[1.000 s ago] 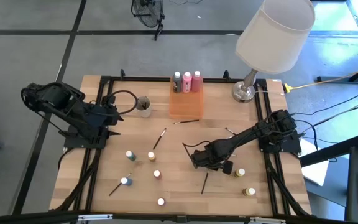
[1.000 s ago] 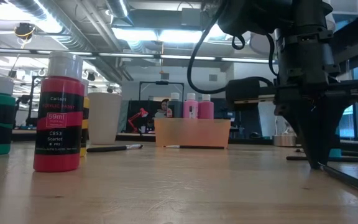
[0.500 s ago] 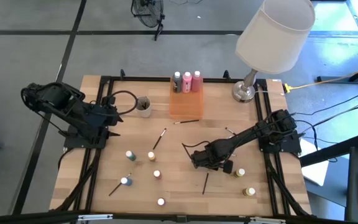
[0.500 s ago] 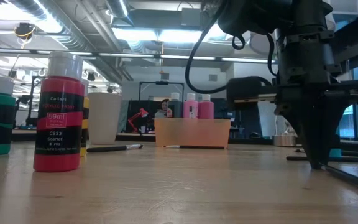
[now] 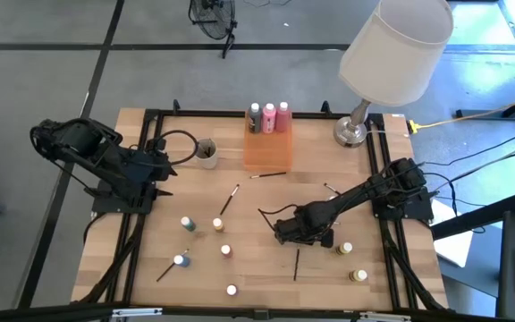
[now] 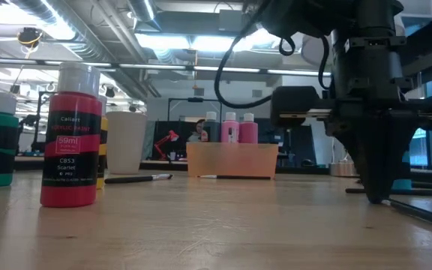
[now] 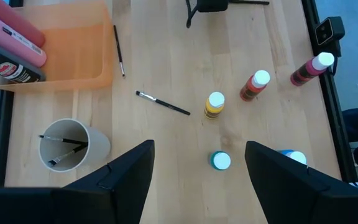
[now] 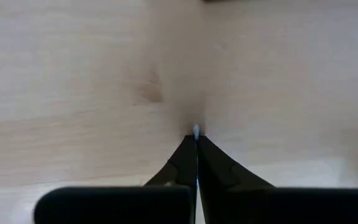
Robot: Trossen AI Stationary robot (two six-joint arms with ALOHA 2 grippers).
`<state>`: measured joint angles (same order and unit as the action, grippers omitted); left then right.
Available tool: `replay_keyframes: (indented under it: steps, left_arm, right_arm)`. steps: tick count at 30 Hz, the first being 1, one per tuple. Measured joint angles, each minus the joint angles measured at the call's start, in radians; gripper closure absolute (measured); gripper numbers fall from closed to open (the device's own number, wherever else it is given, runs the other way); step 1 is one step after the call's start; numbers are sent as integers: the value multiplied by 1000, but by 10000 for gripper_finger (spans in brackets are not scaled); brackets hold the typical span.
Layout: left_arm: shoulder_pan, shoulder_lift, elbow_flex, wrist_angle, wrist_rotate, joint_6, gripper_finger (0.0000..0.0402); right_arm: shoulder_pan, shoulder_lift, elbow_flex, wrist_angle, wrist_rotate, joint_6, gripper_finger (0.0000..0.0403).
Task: Pick & Place Paint Supplies
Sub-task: Put the black paint brush into the white cup
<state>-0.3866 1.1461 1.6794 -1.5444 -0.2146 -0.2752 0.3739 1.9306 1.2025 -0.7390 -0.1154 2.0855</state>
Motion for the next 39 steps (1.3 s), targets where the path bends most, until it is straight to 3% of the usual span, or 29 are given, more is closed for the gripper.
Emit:
replay_keyframes:
  steps: [13, 20, 28, 34, 39]
  left_arm:
    - [0, 0, 0, 0, 0, 0, 153]
    - [0, 0, 0, 0, 58, 7, 153]
    - [0, 0, 0, 7, 51, 3, 153]
    - [0, 0, 0, 66, 52, -14, 153]
    - [-9, -5, 0, 204, 103, 5, 153]
  right_arm:
    - [0, 2, 84, -41, 91, -70, 402]
    - [-2, 1, 271, -166, 304, -188, 402]
    - [-5, -1, 621, -398, 591, -363, 402]
    - [-5, -3, 847, -391, 792, -605, 402]
    - [-5, -3, 950, -301, 888, -847, 402]
